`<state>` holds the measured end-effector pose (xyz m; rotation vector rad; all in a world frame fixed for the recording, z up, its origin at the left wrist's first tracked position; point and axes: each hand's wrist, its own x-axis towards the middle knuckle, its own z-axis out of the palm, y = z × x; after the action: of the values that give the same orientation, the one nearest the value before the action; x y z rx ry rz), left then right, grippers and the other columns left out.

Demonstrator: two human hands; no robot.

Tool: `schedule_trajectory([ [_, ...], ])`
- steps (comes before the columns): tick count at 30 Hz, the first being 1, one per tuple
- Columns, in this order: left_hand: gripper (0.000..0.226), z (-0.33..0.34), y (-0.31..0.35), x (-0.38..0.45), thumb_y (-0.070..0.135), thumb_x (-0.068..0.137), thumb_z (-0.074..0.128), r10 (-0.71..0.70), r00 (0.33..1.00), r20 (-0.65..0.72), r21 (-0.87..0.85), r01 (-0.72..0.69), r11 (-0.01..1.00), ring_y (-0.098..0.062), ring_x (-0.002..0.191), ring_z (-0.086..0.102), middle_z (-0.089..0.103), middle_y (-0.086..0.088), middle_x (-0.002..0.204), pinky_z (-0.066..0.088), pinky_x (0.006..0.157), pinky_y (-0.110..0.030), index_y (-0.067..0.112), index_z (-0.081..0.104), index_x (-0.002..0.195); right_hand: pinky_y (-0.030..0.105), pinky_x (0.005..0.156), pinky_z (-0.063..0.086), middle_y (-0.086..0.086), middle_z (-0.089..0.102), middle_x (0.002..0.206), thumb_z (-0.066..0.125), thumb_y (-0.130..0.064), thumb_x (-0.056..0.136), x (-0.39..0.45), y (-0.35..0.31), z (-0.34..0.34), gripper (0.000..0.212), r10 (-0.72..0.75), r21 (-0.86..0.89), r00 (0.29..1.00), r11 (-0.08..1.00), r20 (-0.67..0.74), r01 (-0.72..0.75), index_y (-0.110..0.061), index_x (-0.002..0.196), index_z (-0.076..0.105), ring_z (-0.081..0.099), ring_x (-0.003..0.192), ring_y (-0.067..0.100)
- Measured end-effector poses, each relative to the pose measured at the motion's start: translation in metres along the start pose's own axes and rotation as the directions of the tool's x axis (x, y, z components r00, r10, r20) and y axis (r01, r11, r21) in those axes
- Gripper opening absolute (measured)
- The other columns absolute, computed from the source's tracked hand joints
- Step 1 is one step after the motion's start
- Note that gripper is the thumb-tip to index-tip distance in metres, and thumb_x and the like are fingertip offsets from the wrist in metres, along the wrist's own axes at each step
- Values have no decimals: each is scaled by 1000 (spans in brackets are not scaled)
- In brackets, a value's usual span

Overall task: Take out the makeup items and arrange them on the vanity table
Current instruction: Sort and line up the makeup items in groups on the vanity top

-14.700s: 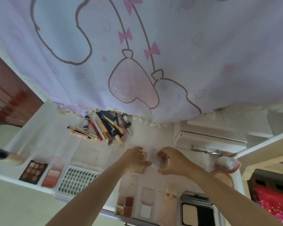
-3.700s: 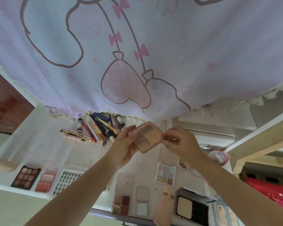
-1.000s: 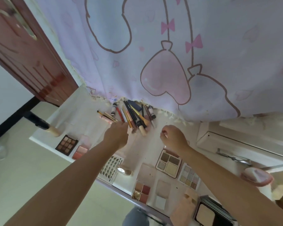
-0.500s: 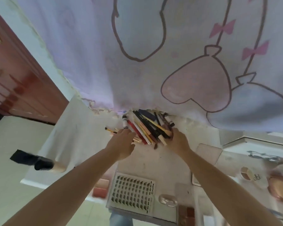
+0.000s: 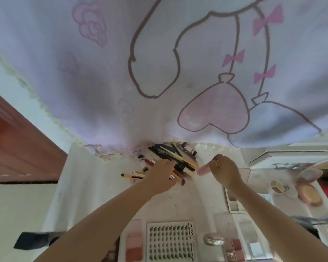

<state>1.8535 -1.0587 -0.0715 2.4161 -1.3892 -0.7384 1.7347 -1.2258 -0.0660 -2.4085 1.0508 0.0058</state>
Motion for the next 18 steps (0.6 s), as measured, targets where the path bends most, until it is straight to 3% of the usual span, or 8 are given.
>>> schedule_trajectory([
  [3, 61, -11, 25, 3, 36, 87, 54, 47, 997, -68, -51, -50, 997, -21, 128, 37, 40, -6, 138, 34, 100, -31, 12, 28, 138, 13, 55, 36, 2, 69, 77, 34, -7, 90, -14, -31, -31, 26, -161, 167, 987, 973, -10, 160, -12, 66, 43, 54, 65, 10],
  [5, 53, -23, 41, 3, 31, 87, 54, 84, 973, -216, -59, -98, 993, -23, 116, 47, 50, -6, 126, 38, 88, -27, 11, 34, 131, 6, 51, 36, -12, 61, 60, 34, -7, 90, -21, -55, -51, 31, -194, 282, 979, 937, -65, 205, -17, 62, 37, 48, 55, 1],
  [7, 38, -40, 54, 0, 21, 89, 49, 94, 908, -408, -42, -122, 992, -24, 100, 55, 54, -7, 113, 41, 76, -25, 9, 38, 124, 7, 46, 35, -7, 47, 57, 35, -13, 94, -24, -76, -68, 30, -199, 314, 972, 921, -125, 229, -15, 64, 41, 40, 51, 5],
  [10, 28, -72, 68, -4, 20, 92, 45, 105, 801, -589, 71, -78, 994, -22, 88, 57, 56, -5, 107, 41, 70, -25, 9, 42, 117, 13, 52, 32, -3, 54, 71, 29, -25, 97, -24, -97, -89, 36, -240, 277, 955, 919, -174, 281, -9, 81, 56, 47, 61, 8],
  [12, 31, -98, 73, -9, 36, 94, 39, 214, 783, -585, 259, -70, 963, -21, 84, 58, 57, -4, 103, 42, 68, -26, 10, 44, 111, 18, 62, 33, 0, 60, 83, 26, -29, 98, -22, -107, -104, 46, -262, 307, 946, 900, -191, 311, -4, 92, 65, 52, 72, 12],
  [14, 40, -130, 76, -18, 47, 93, 34, 315, 802, -508, 421, -88, 903, -19, 83, 60, 58, -2, 101, 40, 65, -25, 11, 43, 108, 21, 57, 34, 8, 65, 84, 26, -31, 98, -23, -119, -122, 50, -293, 322, 930, 879, -221, 353, -3, 93, 67, 51, 65, 13],
  [16, 39, -164, 80, -28, 49, 92, 34, 365, 815, -450, 495, -112, 861, -20, 80, 60, 58, -1, 93, 38, 63, -25, 12, 41, 101, 19, 51, 32, 5, 61, 70, 30, -32, 97, -24, -130, -141, 47, -333, 357, 908, 840, -256, 409, -9, 77, 65, 47, 57, 12],
  [18, 30, -196, 87, -41, 46, 92, 36, 387, 824, -414, 477, -166, 863, -19, 74, 56, 52, 2, 82, 34, 59, -22, 16, 36, 90, 19, 48, 28, -7, 48, 53, 32, -33, 97, -27, -142, -157, 44, -355, 402, 884, 794, -305, 457, -22, 58, 50, 43, 50, 7],
])
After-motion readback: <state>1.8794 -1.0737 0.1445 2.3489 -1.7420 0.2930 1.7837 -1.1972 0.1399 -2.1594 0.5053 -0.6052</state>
